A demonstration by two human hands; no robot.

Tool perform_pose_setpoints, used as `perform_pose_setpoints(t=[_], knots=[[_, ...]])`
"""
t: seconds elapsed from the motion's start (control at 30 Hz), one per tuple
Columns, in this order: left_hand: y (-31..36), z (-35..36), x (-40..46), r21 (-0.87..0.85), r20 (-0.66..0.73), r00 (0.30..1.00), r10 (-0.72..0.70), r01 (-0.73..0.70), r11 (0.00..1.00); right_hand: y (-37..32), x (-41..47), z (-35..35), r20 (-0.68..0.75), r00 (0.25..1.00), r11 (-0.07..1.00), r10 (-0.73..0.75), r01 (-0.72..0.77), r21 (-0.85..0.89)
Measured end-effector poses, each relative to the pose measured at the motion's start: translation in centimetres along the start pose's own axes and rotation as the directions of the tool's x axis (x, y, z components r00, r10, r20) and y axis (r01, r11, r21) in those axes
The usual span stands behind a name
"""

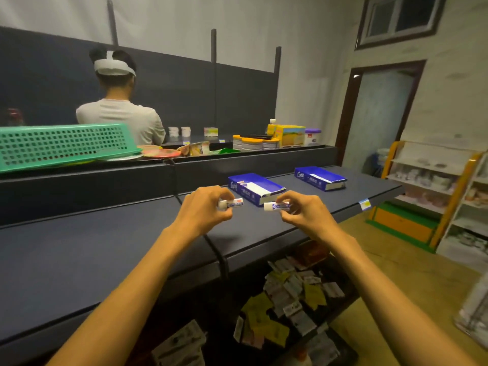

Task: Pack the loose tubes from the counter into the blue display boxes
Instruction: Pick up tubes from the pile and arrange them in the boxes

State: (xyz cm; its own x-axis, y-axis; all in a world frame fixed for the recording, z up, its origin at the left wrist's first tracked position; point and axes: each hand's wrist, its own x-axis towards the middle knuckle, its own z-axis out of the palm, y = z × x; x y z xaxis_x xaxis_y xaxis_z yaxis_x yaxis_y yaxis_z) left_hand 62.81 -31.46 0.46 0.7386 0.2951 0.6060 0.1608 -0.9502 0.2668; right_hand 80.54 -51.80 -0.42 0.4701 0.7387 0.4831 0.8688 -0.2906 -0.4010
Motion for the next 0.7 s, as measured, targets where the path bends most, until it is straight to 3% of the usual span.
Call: perform_pose_setpoints(t=[0.37, 0.7], knots=[[-0.5, 6.3, 9.1, 0.061, -0.002, 0.995, -0.097, 0.097, 0.993, 9.2, 9.8, -0.2, 0.053, 0.998, 0.997, -0.034, 0.031, 0.071], [-0.6, 9.7, 14.0, 0.161, -0.056, 0.950, -0.308, 0.313, 0.936, 15.4, 19.1, 1.0, 0.177, 0.967, 0.973, -0.185, 0.155, 0.171]])
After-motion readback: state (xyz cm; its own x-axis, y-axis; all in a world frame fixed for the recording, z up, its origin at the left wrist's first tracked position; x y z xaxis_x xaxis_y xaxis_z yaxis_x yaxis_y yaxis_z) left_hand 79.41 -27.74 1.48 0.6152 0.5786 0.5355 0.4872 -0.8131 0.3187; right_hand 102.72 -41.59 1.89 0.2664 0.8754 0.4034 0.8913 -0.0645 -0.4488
